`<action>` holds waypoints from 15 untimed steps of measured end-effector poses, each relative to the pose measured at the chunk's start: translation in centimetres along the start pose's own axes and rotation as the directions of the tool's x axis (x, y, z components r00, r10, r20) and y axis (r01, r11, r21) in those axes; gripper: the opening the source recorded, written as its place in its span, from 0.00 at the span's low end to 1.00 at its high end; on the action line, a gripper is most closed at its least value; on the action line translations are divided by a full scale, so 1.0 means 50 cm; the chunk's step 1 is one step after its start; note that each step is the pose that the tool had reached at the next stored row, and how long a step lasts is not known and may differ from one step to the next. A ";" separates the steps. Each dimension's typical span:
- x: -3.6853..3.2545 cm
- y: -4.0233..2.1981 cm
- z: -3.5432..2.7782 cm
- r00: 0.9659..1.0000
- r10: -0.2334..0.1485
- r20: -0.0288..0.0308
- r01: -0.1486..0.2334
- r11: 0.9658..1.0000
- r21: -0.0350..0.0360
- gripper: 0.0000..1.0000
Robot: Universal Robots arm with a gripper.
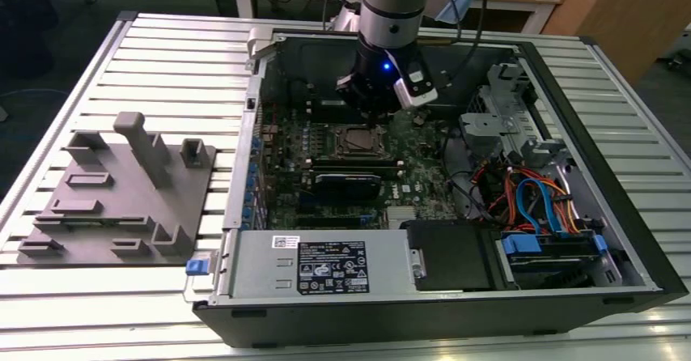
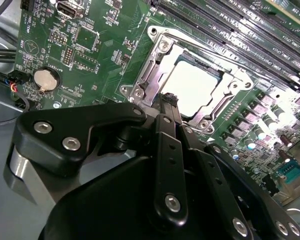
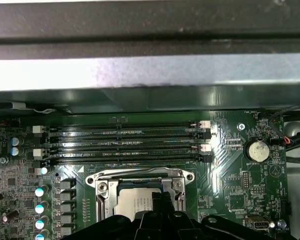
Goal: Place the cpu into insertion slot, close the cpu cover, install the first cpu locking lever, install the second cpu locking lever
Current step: 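Install the second cpu locking lever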
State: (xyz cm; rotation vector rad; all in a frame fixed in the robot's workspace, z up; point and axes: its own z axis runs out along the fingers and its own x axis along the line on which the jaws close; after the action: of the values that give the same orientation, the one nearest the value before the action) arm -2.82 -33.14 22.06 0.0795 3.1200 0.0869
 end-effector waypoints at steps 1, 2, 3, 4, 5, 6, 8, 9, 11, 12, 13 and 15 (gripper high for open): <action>0.000 -0.001 0.000 1.000 0.000 0.000 0.000 1.000 0.000 0.10; 0.000 -0.001 0.000 1.000 0.000 0.000 0.000 1.000 0.000 0.10; 0.000 -0.002 0.000 1.000 0.000 0.000 0.000 1.000 0.000 0.10; 0.000 -0.003 0.000 1.000 0.000 0.000 0.000 1.000 0.000 0.10; 0.000 -0.004 0.000 1.000 0.000 0.000 0.000 1.000 0.000 0.10; 0.000 -0.005 0.000 1.000 0.000 0.000 0.000 1.000 0.000 0.10; 0.000 -0.008 0.000 1.000 0.000 0.000 0.000 1.000 0.000 0.10; -0.001 -0.010 -0.001 1.000 0.000 0.000 0.000 1.000 0.000 0.10; -0.001 -0.014 -0.001 1.000 0.000 0.000 0.000 1.000 0.000 0.10; -0.001 -0.015 -0.001 1.000 0.000 0.000 0.000 1.000 0.000 0.10; -0.001 -0.016 -0.001 1.000 0.000 0.000 0.000 1.000 0.000 0.10; -0.001 -0.017 -0.001 1.000 0.000 0.000 0.000 1.000 0.000 0.10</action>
State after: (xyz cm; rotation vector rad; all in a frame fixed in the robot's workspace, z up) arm -2.82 -33.97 22.06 0.0798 3.1200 0.0862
